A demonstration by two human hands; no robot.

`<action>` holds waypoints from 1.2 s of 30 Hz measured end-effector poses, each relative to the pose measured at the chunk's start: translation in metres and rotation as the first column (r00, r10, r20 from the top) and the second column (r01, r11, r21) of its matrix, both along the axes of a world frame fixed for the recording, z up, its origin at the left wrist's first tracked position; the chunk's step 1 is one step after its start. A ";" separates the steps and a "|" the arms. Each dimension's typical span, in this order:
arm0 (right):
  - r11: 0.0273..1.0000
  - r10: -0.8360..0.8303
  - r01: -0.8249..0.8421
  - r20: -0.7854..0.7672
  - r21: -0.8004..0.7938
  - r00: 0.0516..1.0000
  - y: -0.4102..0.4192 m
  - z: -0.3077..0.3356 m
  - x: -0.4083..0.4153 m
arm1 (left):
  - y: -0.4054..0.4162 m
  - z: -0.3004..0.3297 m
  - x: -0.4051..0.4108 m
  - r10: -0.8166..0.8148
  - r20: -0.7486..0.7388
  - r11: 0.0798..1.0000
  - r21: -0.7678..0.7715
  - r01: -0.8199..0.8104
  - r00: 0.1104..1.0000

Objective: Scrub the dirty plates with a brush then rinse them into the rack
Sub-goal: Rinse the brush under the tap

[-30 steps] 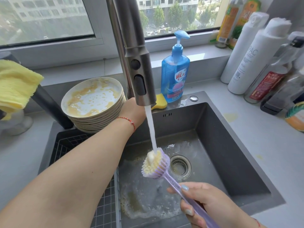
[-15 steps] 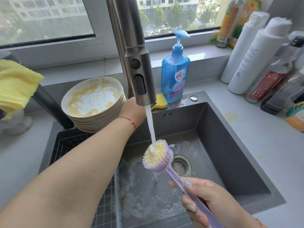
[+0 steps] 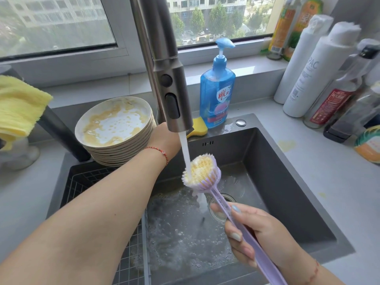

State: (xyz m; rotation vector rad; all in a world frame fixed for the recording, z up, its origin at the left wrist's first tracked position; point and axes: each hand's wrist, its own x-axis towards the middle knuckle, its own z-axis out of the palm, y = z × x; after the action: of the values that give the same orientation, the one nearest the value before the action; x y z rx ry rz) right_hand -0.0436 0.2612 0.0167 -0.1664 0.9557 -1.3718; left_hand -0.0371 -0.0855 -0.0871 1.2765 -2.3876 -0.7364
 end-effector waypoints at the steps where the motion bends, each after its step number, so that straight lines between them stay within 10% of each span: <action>1: 1.000 -0.006 0.006 -0.005 0.003 1.000 -0.002 0.000 0.000 | 0.012 0.013 0.002 -0.002 0.007 0.999 -0.043 0.002 1.000; 4: 1.000 -0.020 0.020 0.007 0.012 1.000 -0.003 0.000 -0.002 | 0.056 0.051 0.023 0.061 -0.103 0.994 -0.081 -0.070 0.993; 7: 0.997 -0.059 0.057 0.040 0.046 0.997 -0.002 -0.008 -0.005 | 0.109 0.076 0.045 0.216 -0.406 0.936 0.344 -0.070 0.888; 10: 0.991 -0.085 0.077 0.071 0.112 0.994 -0.001 -0.021 -0.004 | 0.173 0.091 0.068 0.282 -0.452 0.484 0.829 0.281 0.846; 15: 0.966 -0.048 0.027 0.075 0.257 0.996 0.003 -0.042 0.011 | 0.206 0.047 0.071 0.357 -0.401 0.450 0.865 0.221 0.844; 18: 0.940 -0.025 0.003 0.062 0.343 0.998 0.009 -0.051 0.017 | 0.210 0.016 0.067 0.520 -0.141 0.320 0.946 -0.039 0.842; 28: 0.861 0.112 -0.009 -0.172 0.508 0.979 0.020 -0.059 0.005 | 0.221 -0.012 0.072 0.521 0.128 0.014 0.987 -0.159 0.844; 32: 0.853 0.288 0.079 -0.590 0.516 0.754 0.023 -0.055 -0.010 | 0.219 -0.008 0.079 0.521 0.232 -0.051 0.969 -0.241 0.821; 36: 0.844 0.498 0.137 -0.853 0.518 0.155 0.026 -0.053 -0.029 | 0.220 -0.015 0.085 0.544 0.246 -0.023 0.960 -0.279 0.802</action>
State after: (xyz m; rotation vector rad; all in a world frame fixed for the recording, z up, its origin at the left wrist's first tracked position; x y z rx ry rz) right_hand -0.0728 0.2873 -0.0367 -0.8686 2.3097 -0.5299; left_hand 0.0483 0.1343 -0.1016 2.0354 -0.8292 -2.2832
